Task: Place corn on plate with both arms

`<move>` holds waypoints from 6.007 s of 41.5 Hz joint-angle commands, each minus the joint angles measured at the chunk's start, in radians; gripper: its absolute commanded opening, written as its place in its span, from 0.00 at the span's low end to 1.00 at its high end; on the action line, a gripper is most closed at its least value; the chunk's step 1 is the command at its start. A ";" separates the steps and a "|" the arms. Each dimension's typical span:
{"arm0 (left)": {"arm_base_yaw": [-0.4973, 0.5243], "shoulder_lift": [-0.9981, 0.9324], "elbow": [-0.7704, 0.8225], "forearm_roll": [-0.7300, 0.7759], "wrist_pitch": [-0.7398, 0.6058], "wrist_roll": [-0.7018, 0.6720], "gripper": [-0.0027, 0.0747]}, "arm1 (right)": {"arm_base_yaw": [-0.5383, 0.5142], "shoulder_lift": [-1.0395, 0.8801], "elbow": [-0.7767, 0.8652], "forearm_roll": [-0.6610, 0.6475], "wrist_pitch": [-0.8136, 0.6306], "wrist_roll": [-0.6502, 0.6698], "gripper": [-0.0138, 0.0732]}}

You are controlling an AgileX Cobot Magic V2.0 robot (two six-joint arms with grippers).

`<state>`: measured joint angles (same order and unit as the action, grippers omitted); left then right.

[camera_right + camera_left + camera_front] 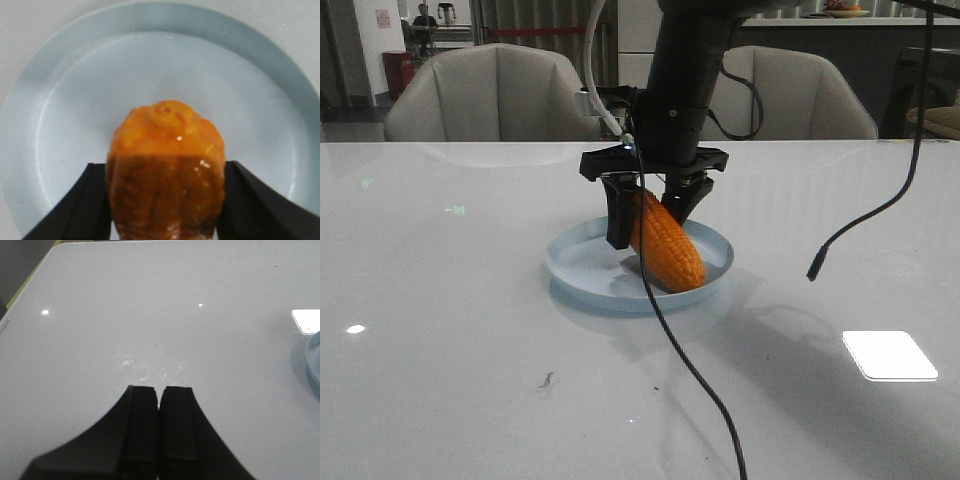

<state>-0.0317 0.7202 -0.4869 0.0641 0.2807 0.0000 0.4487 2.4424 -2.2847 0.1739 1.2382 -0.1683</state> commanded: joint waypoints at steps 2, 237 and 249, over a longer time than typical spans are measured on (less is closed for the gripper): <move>0.002 -0.006 -0.029 -0.007 -0.071 0.000 0.15 | -0.001 -0.075 -0.033 0.026 0.041 -0.002 0.72; 0.000 -0.743 0.531 -0.107 -0.353 0.084 0.15 | -0.582 -1.830 1.560 -0.141 -0.550 0.054 0.88; 0.000 -0.743 0.531 -0.129 -0.353 0.084 0.15 | -0.582 -1.830 1.560 -0.141 -0.549 0.054 0.88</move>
<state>-0.0317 -0.0054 0.0070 -0.0534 0.0000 0.0858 -0.1276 0.6118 -0.6974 0.0315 0.7575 -0.1134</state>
